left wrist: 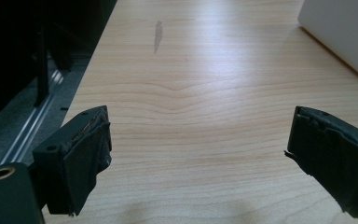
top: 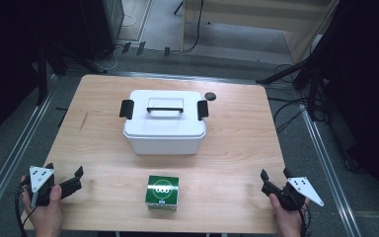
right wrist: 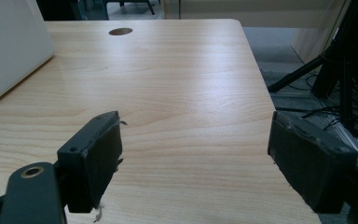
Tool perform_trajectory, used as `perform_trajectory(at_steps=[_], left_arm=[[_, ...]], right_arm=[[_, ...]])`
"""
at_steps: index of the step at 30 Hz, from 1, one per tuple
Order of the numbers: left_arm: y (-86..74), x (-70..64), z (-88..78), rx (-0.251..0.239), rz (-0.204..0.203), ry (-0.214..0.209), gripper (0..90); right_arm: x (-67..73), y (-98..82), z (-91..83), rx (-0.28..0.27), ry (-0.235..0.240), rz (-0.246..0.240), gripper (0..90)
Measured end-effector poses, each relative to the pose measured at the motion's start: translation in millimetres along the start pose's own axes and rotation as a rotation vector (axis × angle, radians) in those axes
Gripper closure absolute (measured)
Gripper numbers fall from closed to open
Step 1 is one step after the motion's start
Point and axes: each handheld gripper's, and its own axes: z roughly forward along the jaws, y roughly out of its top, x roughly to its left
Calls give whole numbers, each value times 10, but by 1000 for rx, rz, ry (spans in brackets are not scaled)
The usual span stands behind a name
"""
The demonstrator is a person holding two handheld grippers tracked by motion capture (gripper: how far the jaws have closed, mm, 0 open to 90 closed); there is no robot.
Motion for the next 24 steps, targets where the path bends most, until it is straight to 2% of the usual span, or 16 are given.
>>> perform_trajectory(at_steps=[4, 5, 8, 9, 10, 11, 12, 13, 14, 15, 16, 17, 19, 21, 22, 24], left_arm=[[9, 6, -22, 1, -11, 10, 66], [16, 9, -27, 4, -13, 25, 67], [24, 16, -30, -2, -27, 27, 77], [44, 9, -30, -5, -36, 52, 77], [44, 9, -30, -5, -36, 52, 79], [54, 4, -31, -8, -53, 44, 79], [68, -6, -38, -6, -68, 54, 149], [78, -29, -40, -7, -68, 70, 149], [84, -62, -42, -15, -58, 80, 156], [91, -139, -61, -31, -29, 113, 245], [91, -139, -61, -31, -29, 113, 287], [98, -174, -70, -39, -23, 118, 287], [133, -226, -81, -48, -39, 92, 356], [178, -281, -70, -45, -50, 78, 428], [218, -334, -41, -43, -58, 61, 517], [235, -358, -26, -38, -51, 48, 590]], right_arm=[[26, 31, 4, -1, -15, -25, 207], [39, 40, 10, -1, -10, -28, 207], [76, 64, 22, -5, -1, -40, 218], [116, 83, 30, -5, 14, -32, 254], [145, 89, 30, -12, 18, -35, 281], [145, 89, 30, -12, 18, -35, 281], [210, 103, 23, -14, 31, -51, 338], [210, 103, 23, -14, 31, -51, 338], [244, 107, 21, -18, 44, -56, 371], [313, 118, 34, -19, 68, -65, 445], [313, 118, 34, -19, 68, -65, 445], [349, 124, 40, -15, 83, -59, 503], [408, 147, 74, -7, 113, -48, 585], [469, 179, 114, 1, 159, -19, 629], [545, 206, 153, 8, 178, -31, 668], [589, 213, 172, 12, 190, -40, 703]])
